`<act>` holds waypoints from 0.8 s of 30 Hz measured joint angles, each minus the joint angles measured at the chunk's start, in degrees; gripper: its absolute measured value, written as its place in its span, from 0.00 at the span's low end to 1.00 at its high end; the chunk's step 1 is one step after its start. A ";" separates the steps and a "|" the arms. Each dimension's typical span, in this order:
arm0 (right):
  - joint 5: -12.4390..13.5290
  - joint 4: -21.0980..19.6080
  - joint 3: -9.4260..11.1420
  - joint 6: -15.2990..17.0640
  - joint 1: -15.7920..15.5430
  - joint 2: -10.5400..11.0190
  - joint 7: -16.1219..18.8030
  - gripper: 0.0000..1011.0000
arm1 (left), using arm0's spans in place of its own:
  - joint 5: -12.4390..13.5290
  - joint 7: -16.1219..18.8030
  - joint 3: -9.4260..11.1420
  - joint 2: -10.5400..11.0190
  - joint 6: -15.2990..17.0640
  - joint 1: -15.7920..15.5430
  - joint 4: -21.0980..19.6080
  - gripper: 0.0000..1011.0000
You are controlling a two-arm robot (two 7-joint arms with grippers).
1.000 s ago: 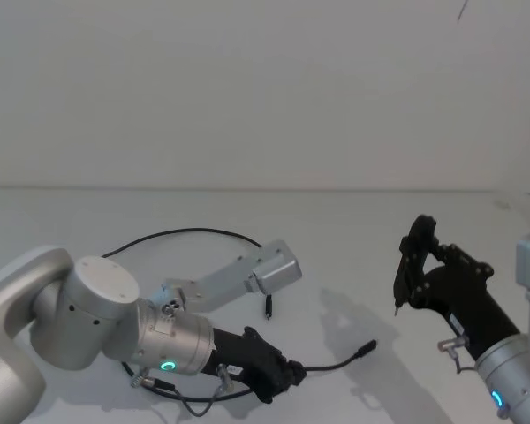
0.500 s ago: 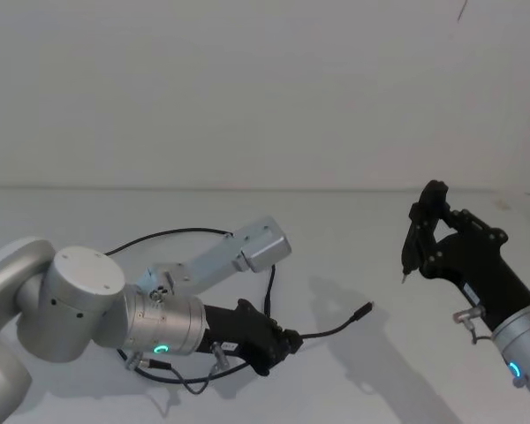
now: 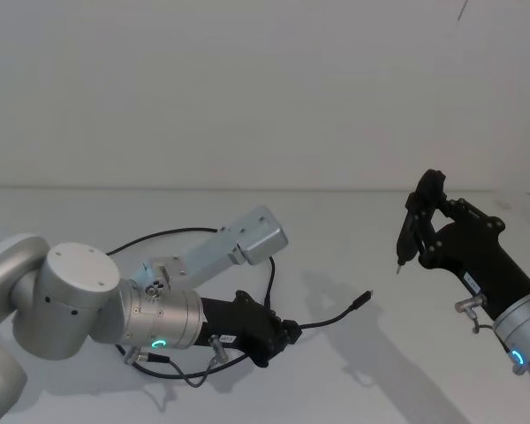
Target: Pick up the data cable with the one hand.
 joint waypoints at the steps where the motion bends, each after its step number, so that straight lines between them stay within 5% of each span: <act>1: 0.17 0.10 0.00 0.00 0.07 0.01 0.28 0.28 | -0.01 0.02 -0.02 0.01 -0.02 0.00 -0.02 0.04; 24: 3.67 5.65 -1.07 -0.42 3.33 0.83 6.02 0.28 | -0.10 0.37 -0.28 0.13 -0.34 0.09 -0.31 0.04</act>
